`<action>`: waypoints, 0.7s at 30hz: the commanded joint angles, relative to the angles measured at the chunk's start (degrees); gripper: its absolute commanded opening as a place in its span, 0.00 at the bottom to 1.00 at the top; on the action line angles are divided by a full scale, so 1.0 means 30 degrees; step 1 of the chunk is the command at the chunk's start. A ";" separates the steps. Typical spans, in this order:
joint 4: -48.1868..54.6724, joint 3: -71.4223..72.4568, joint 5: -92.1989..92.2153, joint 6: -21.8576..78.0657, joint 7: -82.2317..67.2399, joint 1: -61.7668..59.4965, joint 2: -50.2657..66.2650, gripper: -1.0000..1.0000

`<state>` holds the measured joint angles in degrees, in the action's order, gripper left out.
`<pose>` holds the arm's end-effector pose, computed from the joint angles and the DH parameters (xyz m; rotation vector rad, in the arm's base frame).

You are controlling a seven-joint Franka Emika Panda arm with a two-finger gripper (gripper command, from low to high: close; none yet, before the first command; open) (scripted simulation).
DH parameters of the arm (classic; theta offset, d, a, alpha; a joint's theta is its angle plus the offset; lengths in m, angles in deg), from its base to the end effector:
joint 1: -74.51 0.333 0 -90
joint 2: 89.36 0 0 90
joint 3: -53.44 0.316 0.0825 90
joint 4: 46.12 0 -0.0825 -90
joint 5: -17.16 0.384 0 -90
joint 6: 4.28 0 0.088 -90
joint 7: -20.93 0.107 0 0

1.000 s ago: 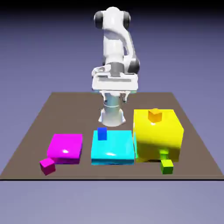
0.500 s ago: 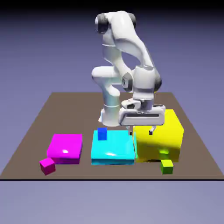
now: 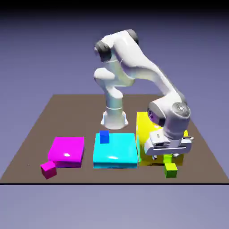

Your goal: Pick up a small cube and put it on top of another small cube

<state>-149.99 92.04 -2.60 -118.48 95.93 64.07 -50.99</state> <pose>0.5565 0.2500 0.2137 2.7812 -0.9565 -0.4364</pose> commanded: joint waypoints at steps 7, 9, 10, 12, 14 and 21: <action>0.3898 0.2633 -0.1348 0.4081 0.2220 -0.0759 0.4846 0.50; 0.4859 0.3282 -0.1680 0.5086 0.2767 -0.0946 0.6040 0.50; 0.4859 0.3282 -0.1680 0.5087 0.2768 -0.0946 0.6041 0.50; 0.3722 0.2763 -0.2258 0.3428 0.3032 -0.0943 0.6725 0.50; 0.3081 0.2471 -0.2584 0.2492 0.3181 -0.0941 0.7111 0.50; 0.5097 0.2271 -0.0834 0.5228 0.2310 -0.2242 0.5618 0.00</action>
<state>-134.70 98.85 -4.99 -102.84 102.84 57.35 -34.14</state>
